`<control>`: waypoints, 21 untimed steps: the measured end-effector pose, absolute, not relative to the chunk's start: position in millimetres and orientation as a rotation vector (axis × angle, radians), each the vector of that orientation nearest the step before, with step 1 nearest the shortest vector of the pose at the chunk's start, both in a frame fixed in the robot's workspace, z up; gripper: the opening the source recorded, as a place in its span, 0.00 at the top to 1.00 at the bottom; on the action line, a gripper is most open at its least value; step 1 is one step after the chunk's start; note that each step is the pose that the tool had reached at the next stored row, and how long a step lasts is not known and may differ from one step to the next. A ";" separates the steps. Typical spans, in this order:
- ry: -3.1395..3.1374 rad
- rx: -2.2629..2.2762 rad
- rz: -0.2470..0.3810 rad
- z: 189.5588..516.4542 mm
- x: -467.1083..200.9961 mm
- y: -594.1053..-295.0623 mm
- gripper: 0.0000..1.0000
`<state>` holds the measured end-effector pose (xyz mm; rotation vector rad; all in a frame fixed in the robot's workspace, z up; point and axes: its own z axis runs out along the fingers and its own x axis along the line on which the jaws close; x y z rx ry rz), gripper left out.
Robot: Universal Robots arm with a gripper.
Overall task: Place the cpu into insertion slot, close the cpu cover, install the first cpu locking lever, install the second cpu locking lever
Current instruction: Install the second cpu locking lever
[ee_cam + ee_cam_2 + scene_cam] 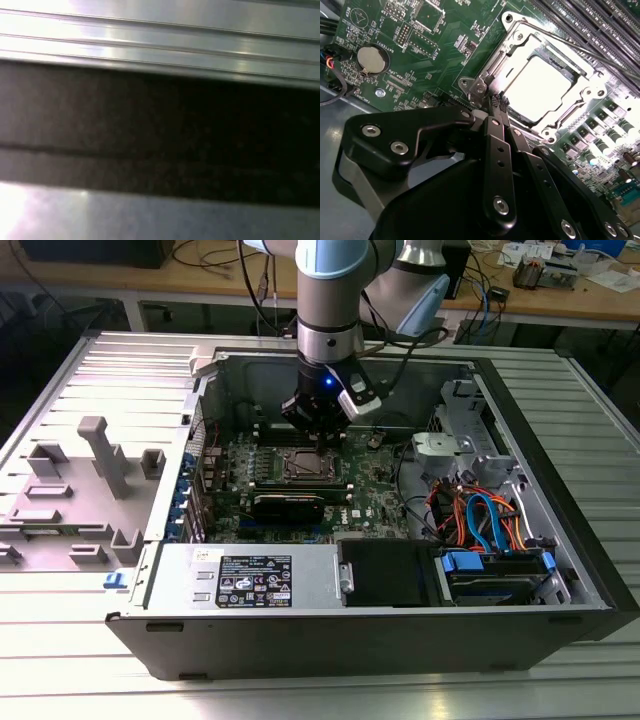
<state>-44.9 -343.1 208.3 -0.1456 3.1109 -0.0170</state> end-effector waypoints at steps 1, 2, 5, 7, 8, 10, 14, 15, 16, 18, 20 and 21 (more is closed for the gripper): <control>3.111 -0.146 -0.017 208.3 -44.9 -344.0 0.89; 3.111 -0.146 -0.017 208.3 -44.9 -345.0 0.89; 3.111 -0.146 -0.017 208.2 -44.9 -346.7 0.89; 3.111 -0.145 -0.017 208.2 -44.9 -346.7 0.89; 3.111 -0.146 -0.017 208.3 -44.9 -346.7 0.89; 3.111 -0.146 -0.017 208.3 -44.9 -346.8 0.89; 3.111 -0.146 -0.017 208.3 -44.9 -346.9 0.89; 3.111 -0.146 -0.017 208.3 -44.9 -346.9 0.89; 3.111 -0.146 -0.017 208.3 -44.9 -347.0 0.89; 3.111 -0.146 -0.017 209.6 -44.9 -347.2 0.89; 3.111 -0.146 -0.017 211.7 -44.9 -347.3 0.89; 3.111 -0.146 -0.017 213.3 -44.9 -347.4 0.89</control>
